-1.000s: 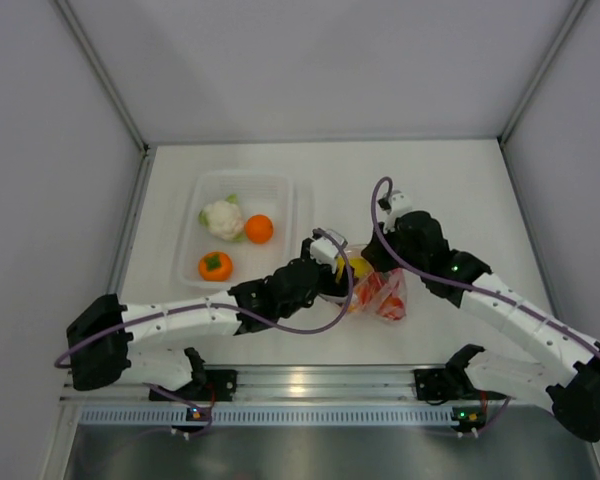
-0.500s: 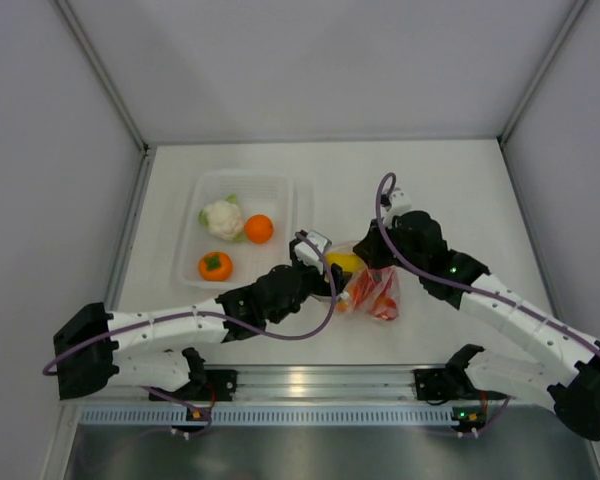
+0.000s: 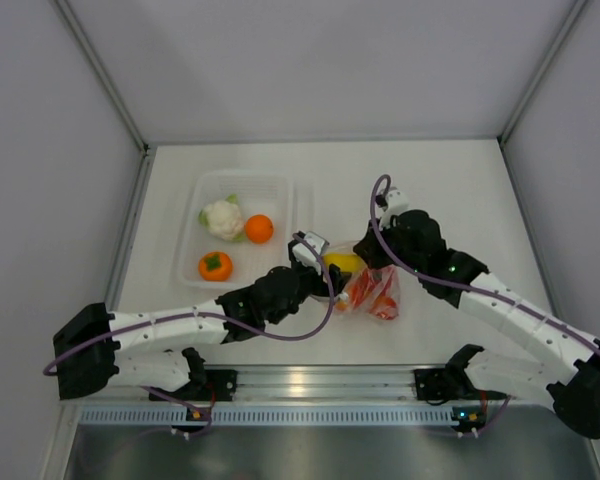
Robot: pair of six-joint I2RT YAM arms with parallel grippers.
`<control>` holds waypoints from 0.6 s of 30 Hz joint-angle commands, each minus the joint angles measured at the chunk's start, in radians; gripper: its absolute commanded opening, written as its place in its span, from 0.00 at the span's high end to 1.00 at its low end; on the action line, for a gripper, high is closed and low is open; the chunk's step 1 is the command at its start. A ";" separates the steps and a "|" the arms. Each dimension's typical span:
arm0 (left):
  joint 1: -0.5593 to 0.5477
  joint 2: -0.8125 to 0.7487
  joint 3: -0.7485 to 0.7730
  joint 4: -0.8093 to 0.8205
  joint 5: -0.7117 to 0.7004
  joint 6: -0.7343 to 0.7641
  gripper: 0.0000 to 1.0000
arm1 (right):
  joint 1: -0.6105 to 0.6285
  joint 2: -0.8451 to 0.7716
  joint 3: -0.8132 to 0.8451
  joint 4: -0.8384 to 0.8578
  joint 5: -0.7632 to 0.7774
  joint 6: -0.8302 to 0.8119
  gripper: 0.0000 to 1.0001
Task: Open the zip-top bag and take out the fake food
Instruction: Pick up the fake fruit from the zipper food storage bag.
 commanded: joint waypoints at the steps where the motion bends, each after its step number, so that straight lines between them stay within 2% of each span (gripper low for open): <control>1: -0.001 -0.077 -0.017 -0.042 0.004 -0.001 1.00 | -0.092 -0.029 0.002 -0.053 0.377 -0.139 1.00; 6: -0.001 -0.042 -0.011 -0.126 0.113 0.027 1.00 | -0.106 -0.029 -0.009 -0.039 0.344 -0.148 1.00; 12: -0.001 -0.123 -0.075 -0.125 0.156 0.047 1.00 | -0.123 -0.046 -0.044 -0.012 0.270 -0.157 1.00; 14: 0.000 -0.137 -0.073 -0.157 0.073 0.026 1.00 | -0.123 -0.087 -0.067 0.013 0.166 -0.174 1.00; 15: 0.005 -0.132 -0.049 -0.184 -0.012 0.010 1.00 | -0.123 -0.107 -0.079 0.039 0.114 -0.188 1.00; 16: 0.012 -0.113 -0.037 -0.235 -0.056 -0.006 1.00 | -0.123 -0.125 -0.107 0.085 0.019 -0.190 1.00; 18: 0.032 -0.083 0.014 -0.281 -0.123 -0.054 1.00 | -0.123 -0.171 -0.124 0.123 -0.073 -0.174 1.00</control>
